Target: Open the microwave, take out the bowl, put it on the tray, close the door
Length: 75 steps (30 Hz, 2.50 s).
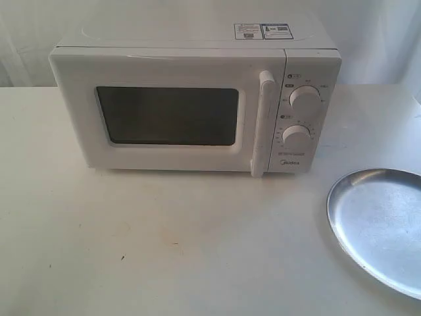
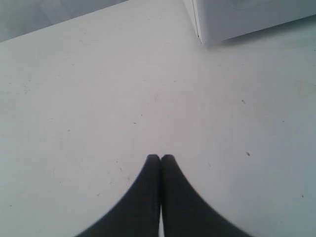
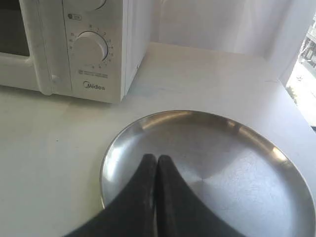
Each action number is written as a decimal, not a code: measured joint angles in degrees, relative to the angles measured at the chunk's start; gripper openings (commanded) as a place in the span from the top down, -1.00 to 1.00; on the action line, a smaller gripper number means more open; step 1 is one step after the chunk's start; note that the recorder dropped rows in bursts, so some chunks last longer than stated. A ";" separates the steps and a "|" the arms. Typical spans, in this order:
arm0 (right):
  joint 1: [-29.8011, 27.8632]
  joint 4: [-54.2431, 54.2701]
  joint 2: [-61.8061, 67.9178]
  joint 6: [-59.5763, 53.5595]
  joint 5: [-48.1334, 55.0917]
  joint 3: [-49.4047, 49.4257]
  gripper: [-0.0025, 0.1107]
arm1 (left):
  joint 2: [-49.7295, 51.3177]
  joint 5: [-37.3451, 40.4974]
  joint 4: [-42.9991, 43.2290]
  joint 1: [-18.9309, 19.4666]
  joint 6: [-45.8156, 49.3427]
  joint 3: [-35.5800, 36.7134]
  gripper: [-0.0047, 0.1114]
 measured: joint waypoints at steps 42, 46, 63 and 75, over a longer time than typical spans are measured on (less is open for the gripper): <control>0.28 -35.32 97.42 5.78 -84.54 -21.69 -0.18 | 0.00 0.00 0.00 0.00 0.00 0.00 0.92; 2.15 -36.74 103.82 4.92 -86.47 -25.56 -0.38 | 0.00 0.00 0.00 0.00 0.00 0.00 0.92; 7.55 -27.30 109.00 5.76 -87.27 -35.70 0.20 | 0.00 0.00 0.00 0.00 0.00 0.00 0.92; 10.25 -30.62 107.97 9.49 -75.88 -40.16 0.96 | 0.00 0.00 0.00 0.00 0.00 0.00 0.92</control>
